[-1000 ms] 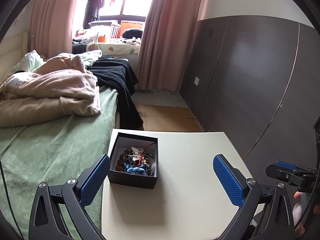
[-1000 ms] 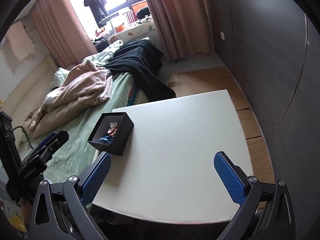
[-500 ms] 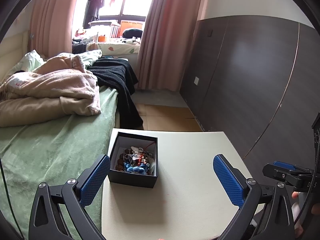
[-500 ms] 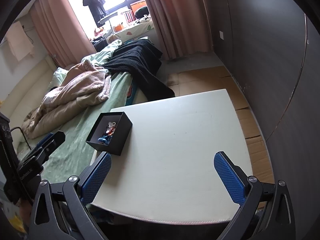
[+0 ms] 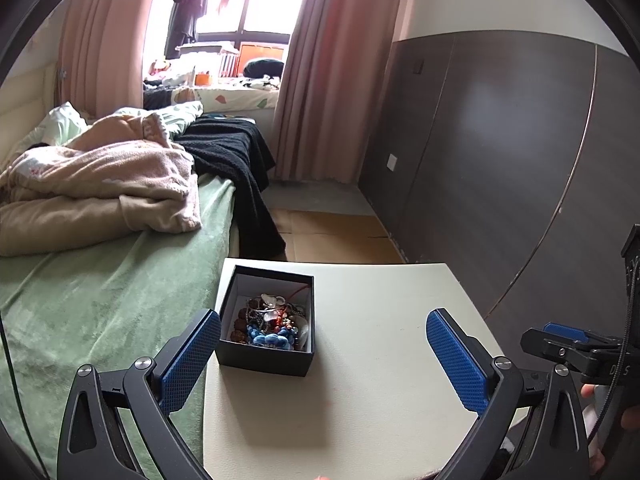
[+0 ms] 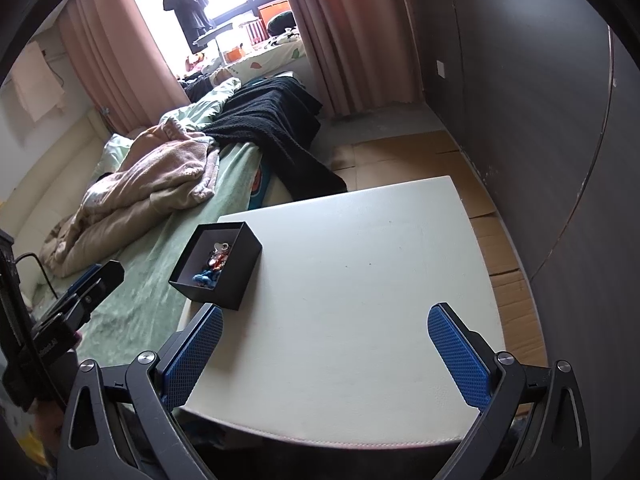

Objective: Organize jewelry

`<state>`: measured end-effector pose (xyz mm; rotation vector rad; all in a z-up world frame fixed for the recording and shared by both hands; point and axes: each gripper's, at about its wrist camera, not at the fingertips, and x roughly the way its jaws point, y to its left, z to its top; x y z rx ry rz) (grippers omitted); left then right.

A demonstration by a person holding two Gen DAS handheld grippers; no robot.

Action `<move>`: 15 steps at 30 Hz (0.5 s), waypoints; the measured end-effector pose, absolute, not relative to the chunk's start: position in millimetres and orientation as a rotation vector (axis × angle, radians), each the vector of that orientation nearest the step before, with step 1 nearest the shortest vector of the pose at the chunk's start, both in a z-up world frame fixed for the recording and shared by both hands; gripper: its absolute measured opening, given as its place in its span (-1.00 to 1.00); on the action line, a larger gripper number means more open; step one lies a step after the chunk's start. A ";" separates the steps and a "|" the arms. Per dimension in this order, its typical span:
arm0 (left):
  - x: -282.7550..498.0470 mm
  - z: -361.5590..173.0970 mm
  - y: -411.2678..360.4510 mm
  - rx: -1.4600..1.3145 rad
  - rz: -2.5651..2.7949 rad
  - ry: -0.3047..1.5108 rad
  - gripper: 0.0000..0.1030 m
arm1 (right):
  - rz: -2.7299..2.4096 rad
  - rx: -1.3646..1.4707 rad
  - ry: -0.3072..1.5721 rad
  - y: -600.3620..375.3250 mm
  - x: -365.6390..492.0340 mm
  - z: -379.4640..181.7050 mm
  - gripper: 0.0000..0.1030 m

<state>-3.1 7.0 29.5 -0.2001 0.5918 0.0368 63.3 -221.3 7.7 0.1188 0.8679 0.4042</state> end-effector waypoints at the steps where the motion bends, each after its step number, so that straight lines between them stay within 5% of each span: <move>1: -2.7 29.2 6.6 -0.195 0.037 0.593 0.99 | 0.405 0.120 0.868 -221.4 63.3 8.0 1.00; 15: 7.6 18.3 2.9 -0.155 0.077 0.618 0.99 | 0.394 0.103 0.874 -217.7 64.1 8.1 1.00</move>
